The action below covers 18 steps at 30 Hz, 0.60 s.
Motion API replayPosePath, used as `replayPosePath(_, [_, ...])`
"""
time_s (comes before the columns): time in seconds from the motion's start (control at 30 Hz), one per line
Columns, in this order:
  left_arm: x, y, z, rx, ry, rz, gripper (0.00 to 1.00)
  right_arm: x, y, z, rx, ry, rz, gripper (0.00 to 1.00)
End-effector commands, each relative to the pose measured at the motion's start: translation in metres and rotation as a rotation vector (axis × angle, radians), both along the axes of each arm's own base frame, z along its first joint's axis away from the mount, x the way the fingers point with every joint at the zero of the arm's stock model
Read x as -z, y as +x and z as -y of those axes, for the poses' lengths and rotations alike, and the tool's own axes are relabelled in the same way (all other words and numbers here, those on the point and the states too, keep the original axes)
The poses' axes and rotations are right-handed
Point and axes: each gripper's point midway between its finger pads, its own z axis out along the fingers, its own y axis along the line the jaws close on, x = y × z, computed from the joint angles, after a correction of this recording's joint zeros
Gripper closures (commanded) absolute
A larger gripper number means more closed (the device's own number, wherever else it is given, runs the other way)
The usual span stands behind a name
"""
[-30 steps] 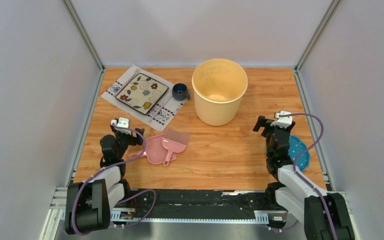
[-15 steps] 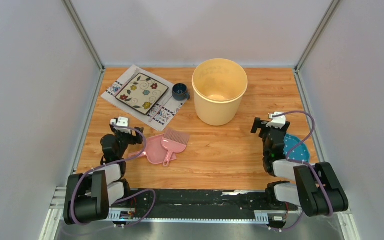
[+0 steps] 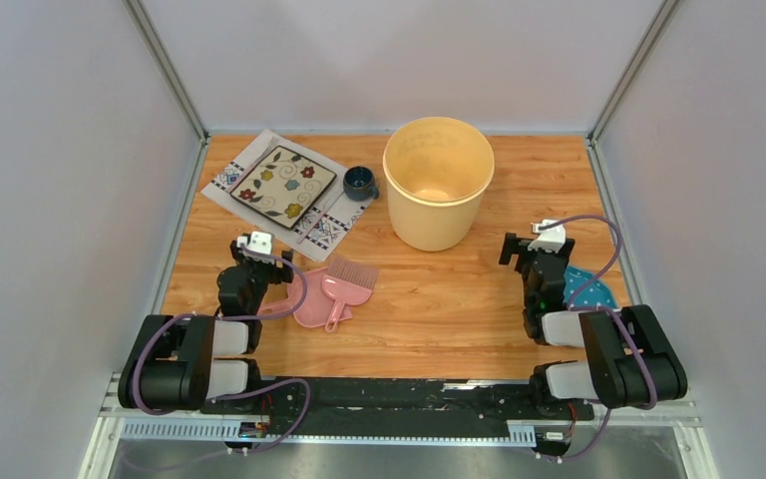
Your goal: Sweep away the paper scraps from the table
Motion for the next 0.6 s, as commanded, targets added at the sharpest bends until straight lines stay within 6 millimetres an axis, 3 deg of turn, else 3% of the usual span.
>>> replayPosePath(0.0, [0.0624,-0.0686,-0.0049,-0.012,0.020,-0.150,0.11,-0.0215,0.0175,0.0034,0.013,0.027,0.053,0.00])
replayPosePath(0.57, [0.0624,-0.0680,-0.0070,-0.025,0.017,-0.151,0.10,-0.0198,0.0213,0.0061,0.006,0.035,0.032,0.00])
